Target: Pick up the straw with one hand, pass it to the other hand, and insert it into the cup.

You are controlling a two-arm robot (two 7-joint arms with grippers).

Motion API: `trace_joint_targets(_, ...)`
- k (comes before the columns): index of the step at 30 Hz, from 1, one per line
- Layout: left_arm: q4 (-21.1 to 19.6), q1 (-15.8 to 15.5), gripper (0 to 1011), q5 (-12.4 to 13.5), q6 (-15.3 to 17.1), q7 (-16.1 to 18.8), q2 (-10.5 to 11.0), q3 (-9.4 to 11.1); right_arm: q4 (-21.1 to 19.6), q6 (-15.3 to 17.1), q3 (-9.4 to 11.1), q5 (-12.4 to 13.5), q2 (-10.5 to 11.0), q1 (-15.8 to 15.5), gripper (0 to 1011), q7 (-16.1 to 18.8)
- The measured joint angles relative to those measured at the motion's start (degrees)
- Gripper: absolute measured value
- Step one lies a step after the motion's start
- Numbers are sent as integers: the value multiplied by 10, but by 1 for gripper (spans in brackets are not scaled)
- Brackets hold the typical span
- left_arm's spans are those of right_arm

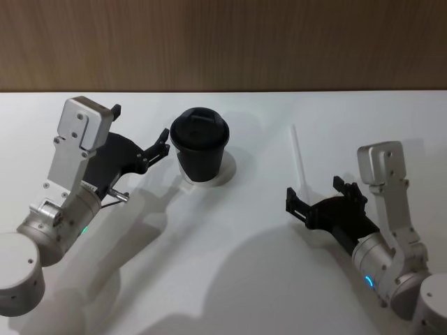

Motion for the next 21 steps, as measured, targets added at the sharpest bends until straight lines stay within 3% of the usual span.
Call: trace_joint_targets(21, 0, 0, 1002, 0, 0, 0, 0, 0, 12, 36, 6, -13, -10, 0, 1001, -13)
